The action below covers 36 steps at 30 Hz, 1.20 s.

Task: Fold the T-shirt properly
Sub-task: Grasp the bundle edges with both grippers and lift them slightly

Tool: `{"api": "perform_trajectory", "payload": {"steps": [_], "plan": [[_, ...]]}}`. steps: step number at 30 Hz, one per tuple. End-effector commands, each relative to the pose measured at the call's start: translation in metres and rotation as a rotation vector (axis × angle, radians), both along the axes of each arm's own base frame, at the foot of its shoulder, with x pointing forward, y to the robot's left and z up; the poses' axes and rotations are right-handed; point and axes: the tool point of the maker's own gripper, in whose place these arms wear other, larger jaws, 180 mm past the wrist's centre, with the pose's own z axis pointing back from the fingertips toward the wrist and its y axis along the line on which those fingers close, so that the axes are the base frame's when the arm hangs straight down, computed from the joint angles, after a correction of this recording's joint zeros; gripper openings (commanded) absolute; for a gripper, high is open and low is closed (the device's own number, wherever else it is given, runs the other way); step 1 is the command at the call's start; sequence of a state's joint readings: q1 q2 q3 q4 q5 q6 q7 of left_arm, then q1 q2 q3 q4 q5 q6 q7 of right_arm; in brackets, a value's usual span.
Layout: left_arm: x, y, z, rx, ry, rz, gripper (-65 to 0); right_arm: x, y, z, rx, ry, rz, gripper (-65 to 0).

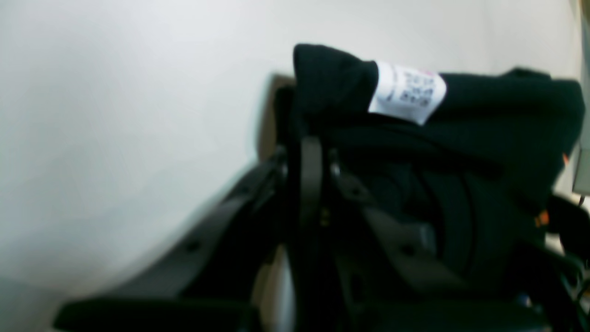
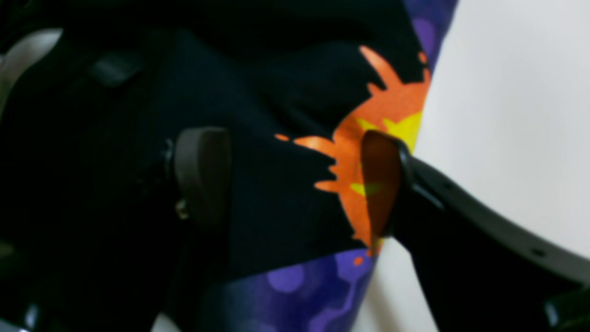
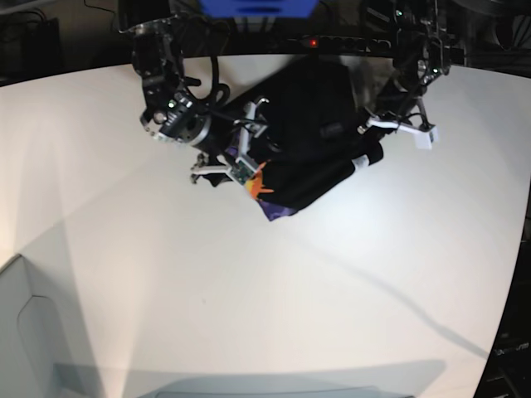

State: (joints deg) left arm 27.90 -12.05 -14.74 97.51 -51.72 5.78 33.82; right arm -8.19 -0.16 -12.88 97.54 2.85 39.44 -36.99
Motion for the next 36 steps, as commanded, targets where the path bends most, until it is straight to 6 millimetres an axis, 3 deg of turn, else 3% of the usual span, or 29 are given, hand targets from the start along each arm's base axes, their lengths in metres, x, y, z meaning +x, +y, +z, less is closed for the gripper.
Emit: {"api": "perform_trajectory", "payload": {"steps": [1,12,17,20,24,26,30,36], "plan": [[-0.004,0.006,0.001,0.023,0.018,-0.017,-65.0,0.006,0.005,0.01,0.033,-0.027,0.005,-19.9],[-0.025,0.011,-0.023,0.021,0.1,-0.002,-65.0,0.008,0.007,-0.01,0.057,0.013,-0.002,-19.9],[-0.025,0.009,-0.019,0.018,0.092,-0.008,-63.4,0.009,0.007,-0.009,0.059,0.008,-0.002,-19.9],[-0.026,0.005,-0.008,0.023,0.074,-0.028,-57.1,0.009,0.007,-0.008,0.059,0.005,0.001,-19.8],[-0.023,-0.013,0.021,0.004,0.037,-0.096,-39.2,0.009,0.009,-0.007,0.064,0.005,0.004,-19.8],[-0.024,-0.02,0.034,0.004,0.012,-0.119,-33.7,0.014,0.009,-0.002,0.066,-0.013,0.004,-19.7],[-0.024,-0.03,0.057,0.007,-0.041,-0.148,-31.4,0.021,0.008,0.015,0.074,-0.065,-0.001,-19.6],[-0.037,-0.04,0.041,-0.039,0.011,-0.115,-31.2,0.029,0.006,0.047,0.078,-0.161,-0.001,-19.5]]}}
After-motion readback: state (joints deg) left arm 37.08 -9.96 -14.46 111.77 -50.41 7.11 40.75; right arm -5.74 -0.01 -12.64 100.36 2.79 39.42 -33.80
